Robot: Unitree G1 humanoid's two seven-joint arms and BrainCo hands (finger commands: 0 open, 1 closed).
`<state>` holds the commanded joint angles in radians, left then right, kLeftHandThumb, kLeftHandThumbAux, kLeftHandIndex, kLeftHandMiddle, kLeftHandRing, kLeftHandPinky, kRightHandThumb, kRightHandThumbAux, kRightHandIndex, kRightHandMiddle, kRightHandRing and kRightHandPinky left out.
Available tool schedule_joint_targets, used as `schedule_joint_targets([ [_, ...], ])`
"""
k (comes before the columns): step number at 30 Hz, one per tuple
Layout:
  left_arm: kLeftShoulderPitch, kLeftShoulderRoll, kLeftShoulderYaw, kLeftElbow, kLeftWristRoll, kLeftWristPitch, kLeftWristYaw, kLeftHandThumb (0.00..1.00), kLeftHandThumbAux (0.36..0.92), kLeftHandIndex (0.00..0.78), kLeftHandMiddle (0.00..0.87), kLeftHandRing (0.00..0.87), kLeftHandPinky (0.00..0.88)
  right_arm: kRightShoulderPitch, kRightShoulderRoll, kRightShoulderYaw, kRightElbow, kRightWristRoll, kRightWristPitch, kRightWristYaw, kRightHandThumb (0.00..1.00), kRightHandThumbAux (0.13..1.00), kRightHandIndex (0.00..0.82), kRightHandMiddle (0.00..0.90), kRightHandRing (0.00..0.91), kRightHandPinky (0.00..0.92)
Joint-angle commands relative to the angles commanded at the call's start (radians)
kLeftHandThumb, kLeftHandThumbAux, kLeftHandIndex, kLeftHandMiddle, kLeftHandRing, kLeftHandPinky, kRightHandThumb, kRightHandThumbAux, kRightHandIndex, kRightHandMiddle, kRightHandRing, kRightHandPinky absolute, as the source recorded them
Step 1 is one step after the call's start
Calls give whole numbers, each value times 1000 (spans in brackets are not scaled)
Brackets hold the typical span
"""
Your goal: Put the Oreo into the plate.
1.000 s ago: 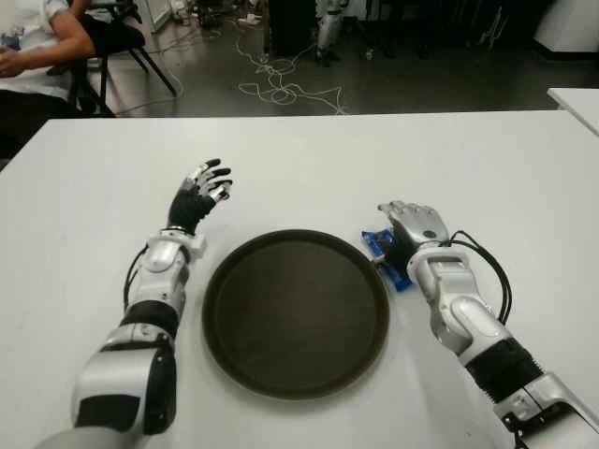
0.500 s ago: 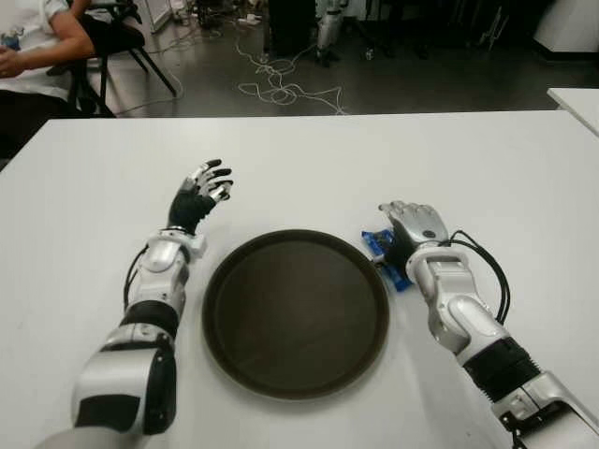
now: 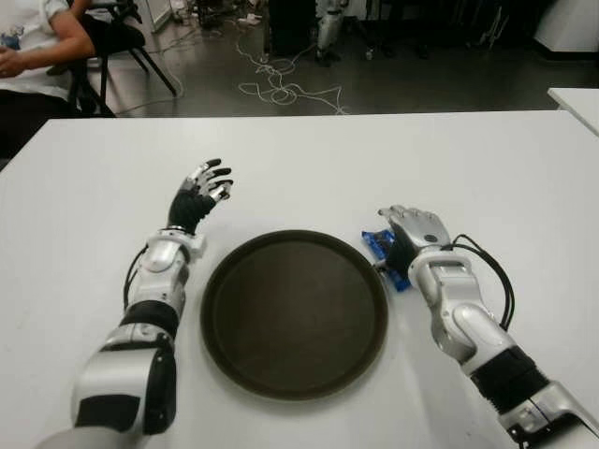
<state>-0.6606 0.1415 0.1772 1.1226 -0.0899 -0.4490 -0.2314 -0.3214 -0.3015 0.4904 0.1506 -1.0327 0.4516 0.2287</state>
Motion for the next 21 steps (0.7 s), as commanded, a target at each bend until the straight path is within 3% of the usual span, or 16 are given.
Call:
schedule_joint_targets([
  [10,-3,1,5,6,-6,4,-3,26,756,174,239,233,263,40,-24,0,-67,-9,4,28,0,684,99,136,143,127],
  [21,-3,-1,6,5,-5,-1,2,32,740,173,232,228,253,63,-36,-3,-83,-1,-14,24,0,690,100,139,140,112],
])
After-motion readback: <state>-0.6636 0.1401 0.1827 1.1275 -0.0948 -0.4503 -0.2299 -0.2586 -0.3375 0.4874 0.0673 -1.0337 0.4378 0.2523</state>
